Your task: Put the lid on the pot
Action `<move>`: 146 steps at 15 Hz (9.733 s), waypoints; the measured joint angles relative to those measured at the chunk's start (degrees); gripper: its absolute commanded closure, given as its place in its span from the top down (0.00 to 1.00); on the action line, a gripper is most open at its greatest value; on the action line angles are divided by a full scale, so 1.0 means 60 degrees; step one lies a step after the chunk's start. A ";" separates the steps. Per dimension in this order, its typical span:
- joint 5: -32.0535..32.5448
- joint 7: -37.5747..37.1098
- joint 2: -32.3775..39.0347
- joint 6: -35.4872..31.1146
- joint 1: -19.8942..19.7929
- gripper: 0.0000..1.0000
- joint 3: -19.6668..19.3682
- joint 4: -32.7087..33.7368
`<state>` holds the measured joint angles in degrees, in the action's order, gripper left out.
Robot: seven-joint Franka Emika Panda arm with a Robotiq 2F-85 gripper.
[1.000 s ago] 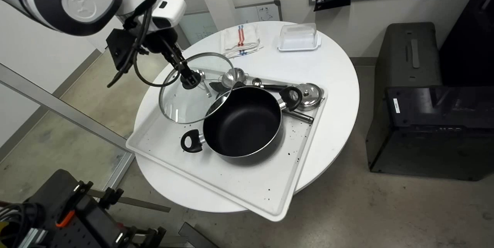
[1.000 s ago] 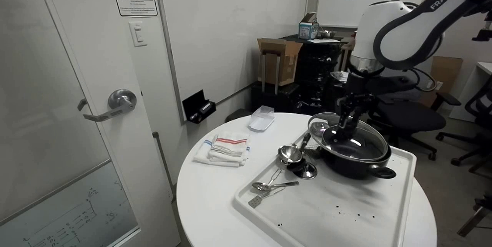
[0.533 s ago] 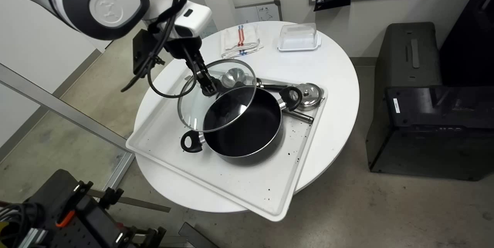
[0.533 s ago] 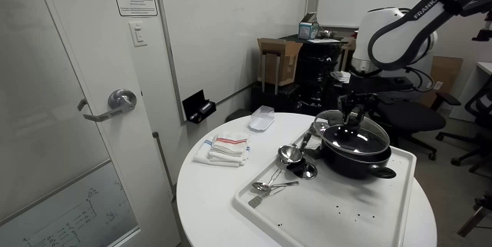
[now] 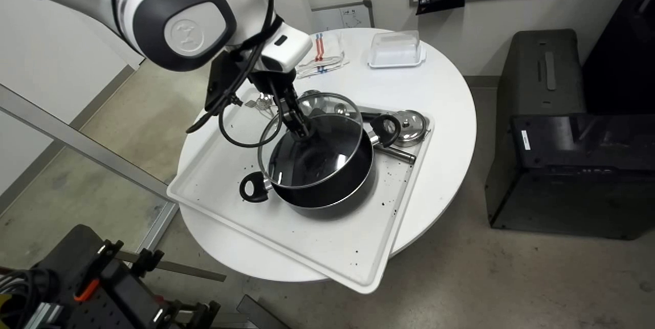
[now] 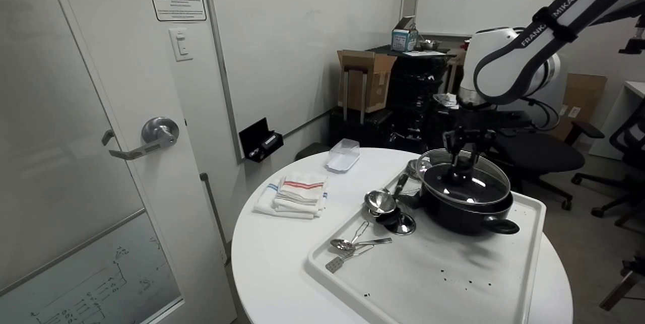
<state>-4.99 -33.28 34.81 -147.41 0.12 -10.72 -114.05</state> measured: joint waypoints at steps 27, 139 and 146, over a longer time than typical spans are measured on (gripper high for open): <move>-0.0059 -0.0484 0.0686 0.0000 -0.0086 0.25 -0.0213 0.0310; -0.0445 -0.0663 0.0680 -0.0437 -0.0098 0.25 -0.0433 -0.0068; -0.0469 -0.0662 0.0755 -0.0456 -0.0163 0.25 -0.0287 0.0076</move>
<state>-7.81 -37.25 39.34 -150.15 -0.86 -12.45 -113.60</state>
